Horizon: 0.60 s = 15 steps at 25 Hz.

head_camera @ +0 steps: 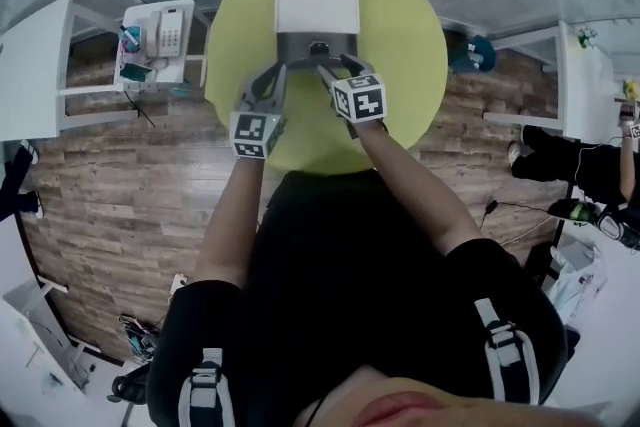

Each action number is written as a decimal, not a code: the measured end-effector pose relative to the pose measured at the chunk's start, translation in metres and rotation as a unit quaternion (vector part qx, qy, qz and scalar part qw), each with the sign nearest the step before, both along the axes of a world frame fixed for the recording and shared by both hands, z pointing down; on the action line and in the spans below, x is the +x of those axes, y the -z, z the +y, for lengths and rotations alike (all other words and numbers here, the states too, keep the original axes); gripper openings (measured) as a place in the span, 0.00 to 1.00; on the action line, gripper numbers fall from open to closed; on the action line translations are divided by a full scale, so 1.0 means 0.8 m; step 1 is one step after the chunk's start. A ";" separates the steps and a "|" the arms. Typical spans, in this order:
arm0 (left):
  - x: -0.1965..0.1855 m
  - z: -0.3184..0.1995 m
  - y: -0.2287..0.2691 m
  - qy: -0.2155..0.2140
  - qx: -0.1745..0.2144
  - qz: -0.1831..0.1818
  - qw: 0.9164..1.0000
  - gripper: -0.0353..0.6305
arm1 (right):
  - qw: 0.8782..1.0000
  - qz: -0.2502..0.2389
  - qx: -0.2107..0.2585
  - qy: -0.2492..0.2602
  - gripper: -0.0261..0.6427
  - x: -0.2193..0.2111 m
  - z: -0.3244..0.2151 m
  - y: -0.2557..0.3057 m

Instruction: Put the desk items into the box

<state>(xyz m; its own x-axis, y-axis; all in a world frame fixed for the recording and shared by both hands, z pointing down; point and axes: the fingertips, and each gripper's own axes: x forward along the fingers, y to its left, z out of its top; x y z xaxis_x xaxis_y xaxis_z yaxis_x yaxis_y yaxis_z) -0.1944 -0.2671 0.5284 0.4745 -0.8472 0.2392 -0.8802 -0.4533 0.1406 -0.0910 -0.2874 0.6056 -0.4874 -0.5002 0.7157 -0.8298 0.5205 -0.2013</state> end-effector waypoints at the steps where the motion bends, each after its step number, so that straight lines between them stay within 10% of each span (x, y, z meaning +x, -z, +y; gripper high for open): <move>1: 0.000 0.002 0.009 0.004 0.002 0.005 1.000 0.07 | 1.000 -0.006 0.020 0.015 0.39 -0.002 0.000 0.013; 15: 0.060 0.051 0.143 0.009 0.063 -0.022 0.998 0.07 | 0.950 -0.159 0.220 0.154 0.10 0.019 0.045 0.202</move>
<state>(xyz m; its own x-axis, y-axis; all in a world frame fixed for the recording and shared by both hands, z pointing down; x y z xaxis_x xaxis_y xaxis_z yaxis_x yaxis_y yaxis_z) -0.1467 -0.2266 0.4141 0.4509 -0.8797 0.1509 -0.8921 -0.4497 0.0441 -0.0758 -0.2512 0.4444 -0.8153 -0.5159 0.2629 -0.5587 0.8202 -0.1230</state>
